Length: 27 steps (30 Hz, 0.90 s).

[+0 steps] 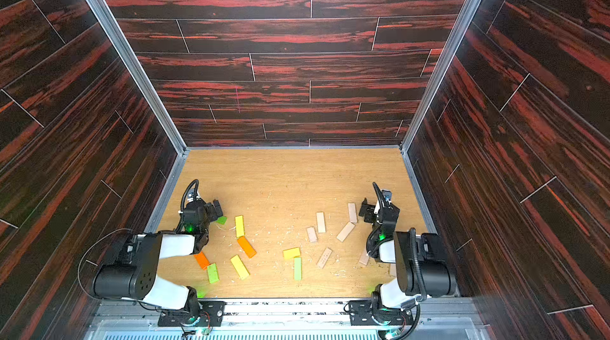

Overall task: Assemble a giraffe with building blocks
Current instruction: Pick up the building block from the center of the board.

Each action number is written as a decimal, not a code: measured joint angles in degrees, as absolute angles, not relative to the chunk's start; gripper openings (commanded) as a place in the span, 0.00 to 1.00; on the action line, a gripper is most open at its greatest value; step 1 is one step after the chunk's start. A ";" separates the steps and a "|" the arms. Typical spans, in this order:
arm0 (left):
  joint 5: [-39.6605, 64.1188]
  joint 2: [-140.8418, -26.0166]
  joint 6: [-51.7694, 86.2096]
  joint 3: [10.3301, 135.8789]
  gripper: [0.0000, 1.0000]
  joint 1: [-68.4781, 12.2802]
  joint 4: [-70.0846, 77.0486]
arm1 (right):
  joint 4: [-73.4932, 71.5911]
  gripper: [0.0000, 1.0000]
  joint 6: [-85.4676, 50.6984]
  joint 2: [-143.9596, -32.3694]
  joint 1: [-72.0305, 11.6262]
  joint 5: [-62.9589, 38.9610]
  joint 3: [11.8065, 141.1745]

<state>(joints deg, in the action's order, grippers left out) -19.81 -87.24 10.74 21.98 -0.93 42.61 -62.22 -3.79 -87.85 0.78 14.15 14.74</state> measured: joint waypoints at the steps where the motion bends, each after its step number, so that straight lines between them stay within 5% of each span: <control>1: -20.03 -87.37 10.44 21.98 1.00 -0.91 43.11 | -63.00 0.99 -3.79 -88.03 0.80 14.17 14.74; 27: -21.67 -87.77 8.34 22.63 1.00 -0.62 46.35 | -67.42 0.99 -3.77 -88.79 1.04 14.41 15.25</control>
<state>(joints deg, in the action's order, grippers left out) -21.67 -87.77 8.34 22.63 -0.62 46.35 -67.42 -3.77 -88.79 1.04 14.41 15.25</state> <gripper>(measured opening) 0.998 0.986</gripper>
